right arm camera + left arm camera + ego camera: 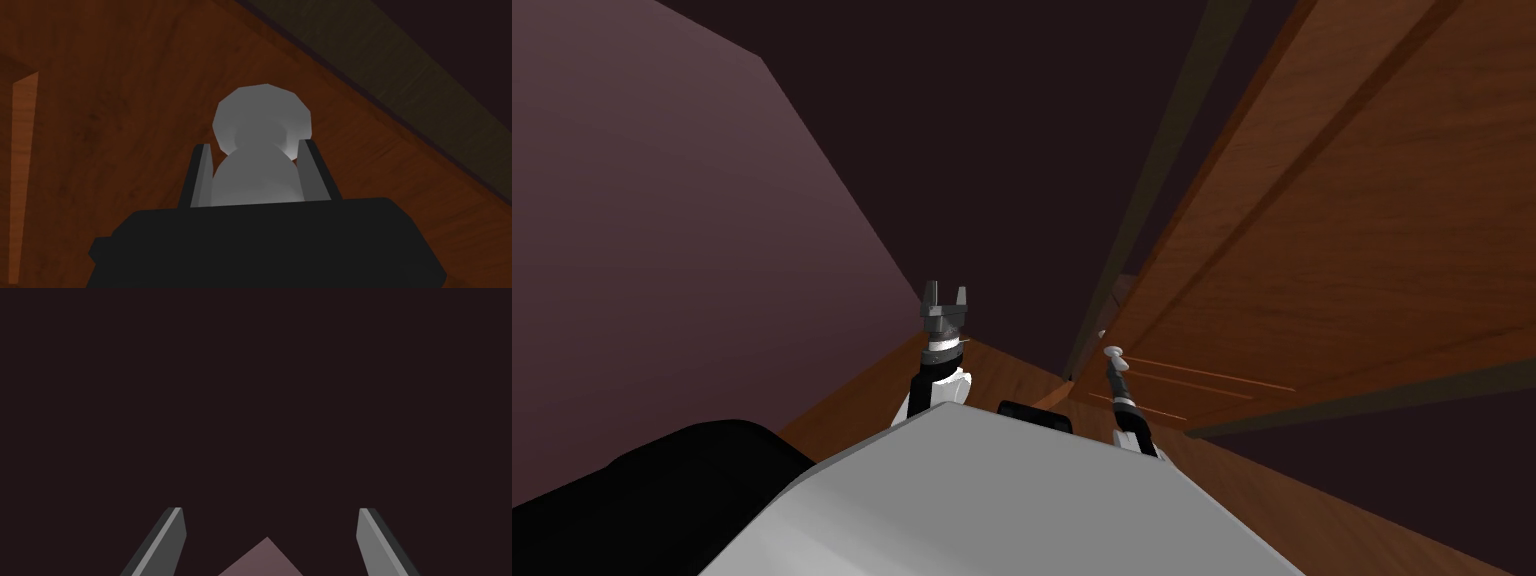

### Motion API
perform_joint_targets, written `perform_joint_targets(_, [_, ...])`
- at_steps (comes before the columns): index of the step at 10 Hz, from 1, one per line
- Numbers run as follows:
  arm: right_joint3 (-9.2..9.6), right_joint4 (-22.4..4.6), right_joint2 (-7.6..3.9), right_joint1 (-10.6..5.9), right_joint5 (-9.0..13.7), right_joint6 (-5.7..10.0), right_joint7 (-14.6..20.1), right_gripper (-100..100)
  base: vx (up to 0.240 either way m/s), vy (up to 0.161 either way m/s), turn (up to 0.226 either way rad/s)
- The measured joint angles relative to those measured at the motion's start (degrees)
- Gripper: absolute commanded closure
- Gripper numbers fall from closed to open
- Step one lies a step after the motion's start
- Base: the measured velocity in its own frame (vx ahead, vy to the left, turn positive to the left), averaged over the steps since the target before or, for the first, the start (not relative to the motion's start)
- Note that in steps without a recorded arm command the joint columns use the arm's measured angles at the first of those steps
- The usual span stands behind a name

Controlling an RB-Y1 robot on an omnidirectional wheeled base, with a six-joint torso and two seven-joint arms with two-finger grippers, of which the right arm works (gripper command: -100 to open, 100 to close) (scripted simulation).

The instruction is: Pull the door open

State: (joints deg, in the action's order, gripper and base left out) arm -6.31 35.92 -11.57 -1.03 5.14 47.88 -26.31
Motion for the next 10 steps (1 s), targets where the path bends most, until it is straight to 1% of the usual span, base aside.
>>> perform_joint_targets(1, [0.18, -0.07, -0.17, -0.07, 0.37, -0.03, 1.56, 100, -0.036, -0.01, 0.084])
perform_joint_targets(2, [0.38, 0.88, -0.23, 0.41, 0.88, -0.46, 3.2, 100, -0.03, -0.009, 0.032])
perform_joint_targets(4, [0.71, 1.32, -0.35, 0.55, 1.51, -0.76, 6.03, 100, -0.03, -0.012, 0.047])
perform_joint_targets(5, [0.81, 1.15, -0.36, 0.49, 1.72, -0.63, 7.13, 100, -0.032, -0.007, 0.056])
perform_joint_targets(6, [1.02, 1.68, -0.48, 0.77, 2.1, -0.86, 8.62, 100, -0.042, -0.012, 0.082])
perform_joint_targets(8, [1.31, 0.92, -0.62, 0.32, 2.93, -0.49, 11.55, 100, -0.026, -0.013, 0.048])
perform_joint_targets(9, [1.55, 1.46, -0.71, 0.63, 3.32, -0.67, 13.09, 100, -0.023, -0.004, 0.03])
perform_joint_targets(10, [1.69, 0.44, -0.94, 0.03, 3.53, -0.28, 14.42, 100, -0.029, -0.008, 0.055])
